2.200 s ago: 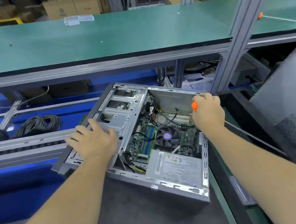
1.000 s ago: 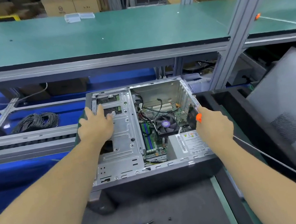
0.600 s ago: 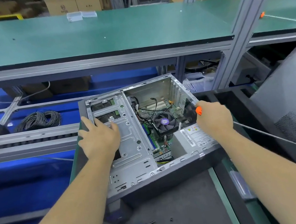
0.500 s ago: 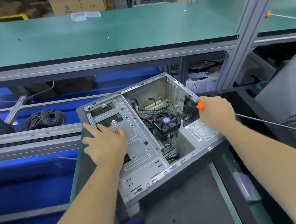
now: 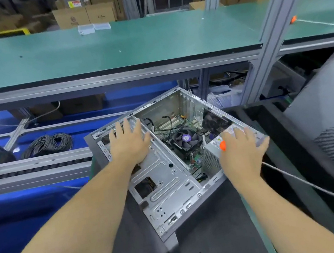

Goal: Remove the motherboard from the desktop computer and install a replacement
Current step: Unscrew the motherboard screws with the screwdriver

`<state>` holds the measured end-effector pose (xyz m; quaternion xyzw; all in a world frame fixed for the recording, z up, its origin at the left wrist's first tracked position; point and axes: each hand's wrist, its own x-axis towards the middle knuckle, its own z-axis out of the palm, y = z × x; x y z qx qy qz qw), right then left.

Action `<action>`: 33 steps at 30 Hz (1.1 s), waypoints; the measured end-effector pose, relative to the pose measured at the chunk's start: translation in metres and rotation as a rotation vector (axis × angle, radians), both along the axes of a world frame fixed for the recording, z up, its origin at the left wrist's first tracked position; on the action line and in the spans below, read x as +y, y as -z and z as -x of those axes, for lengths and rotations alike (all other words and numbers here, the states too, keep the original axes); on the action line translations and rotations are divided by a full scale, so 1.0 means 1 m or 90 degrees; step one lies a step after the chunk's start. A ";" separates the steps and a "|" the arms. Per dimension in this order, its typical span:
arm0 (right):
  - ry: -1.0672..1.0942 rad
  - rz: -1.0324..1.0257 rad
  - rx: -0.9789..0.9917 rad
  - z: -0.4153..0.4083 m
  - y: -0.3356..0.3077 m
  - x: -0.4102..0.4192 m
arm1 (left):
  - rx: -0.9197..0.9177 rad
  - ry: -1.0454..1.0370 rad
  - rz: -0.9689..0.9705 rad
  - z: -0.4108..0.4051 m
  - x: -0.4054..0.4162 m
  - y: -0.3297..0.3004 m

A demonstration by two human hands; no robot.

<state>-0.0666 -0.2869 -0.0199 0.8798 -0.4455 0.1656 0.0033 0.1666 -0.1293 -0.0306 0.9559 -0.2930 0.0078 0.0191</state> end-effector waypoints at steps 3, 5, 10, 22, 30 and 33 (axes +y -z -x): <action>0.050 -0.055 -0.084 -0.006 0.001 0.010 | 0.006 0.014 0.013 -0.019 -0.012 -0.001; 0.060 -0.045 -0.120 -0.008 0.001 0.011 | 0.020 0.012 0.017 -0.026 -0.023 -0.003; 0.085 -0.025 -0.182 -0.010 0.004 0.012 | 0.019 -0.020 0.003 -0.034 -0.032 -0.001; 0.034 -0.033 -0.210 -0.022 0.007 -0.032 | 0.003 -0.105 -0.026 -0.013 -0.026 -0.005; -0.074 -0.052 -0.133 -0.033 0.002 -0.073 | 0.006 -0.184 0.004 0.021 -0.019 -0.007; -0.109 -0.064 -0.116 -0.037 0.001 -0.084 | 0.000 -0.205 0.003 0.031 -0.017 -0.006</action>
